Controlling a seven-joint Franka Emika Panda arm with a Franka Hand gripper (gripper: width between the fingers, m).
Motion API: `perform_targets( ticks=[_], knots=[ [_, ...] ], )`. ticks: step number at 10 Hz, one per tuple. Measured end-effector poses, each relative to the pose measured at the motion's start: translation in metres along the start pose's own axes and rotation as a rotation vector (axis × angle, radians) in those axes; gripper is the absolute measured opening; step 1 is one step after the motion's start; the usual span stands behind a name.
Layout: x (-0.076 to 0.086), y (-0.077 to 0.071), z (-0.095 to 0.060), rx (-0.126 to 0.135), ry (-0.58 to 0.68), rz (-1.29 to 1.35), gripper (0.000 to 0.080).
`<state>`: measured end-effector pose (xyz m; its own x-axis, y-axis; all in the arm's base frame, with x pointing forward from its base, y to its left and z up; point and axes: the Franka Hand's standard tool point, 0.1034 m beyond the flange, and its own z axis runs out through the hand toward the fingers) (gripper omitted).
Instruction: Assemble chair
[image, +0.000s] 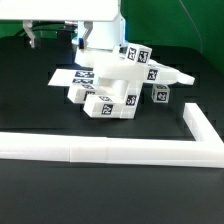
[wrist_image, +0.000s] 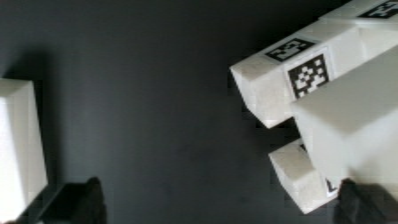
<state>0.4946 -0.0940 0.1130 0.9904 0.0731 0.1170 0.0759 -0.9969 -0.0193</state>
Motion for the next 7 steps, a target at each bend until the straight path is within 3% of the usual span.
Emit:
perform_targets(
  ticks=[2,5,7],
  knots=[
    [0.004,-0.002,-0.003,0.000,0.010,-0.002,0.0649],
    [-0.004,0.005,0.007,-0.016,0.001,-0.006,0.0649],
    [-0.004,0.002,0.007,-0.013,-0.004,0.003,0.0649]
  ],
)
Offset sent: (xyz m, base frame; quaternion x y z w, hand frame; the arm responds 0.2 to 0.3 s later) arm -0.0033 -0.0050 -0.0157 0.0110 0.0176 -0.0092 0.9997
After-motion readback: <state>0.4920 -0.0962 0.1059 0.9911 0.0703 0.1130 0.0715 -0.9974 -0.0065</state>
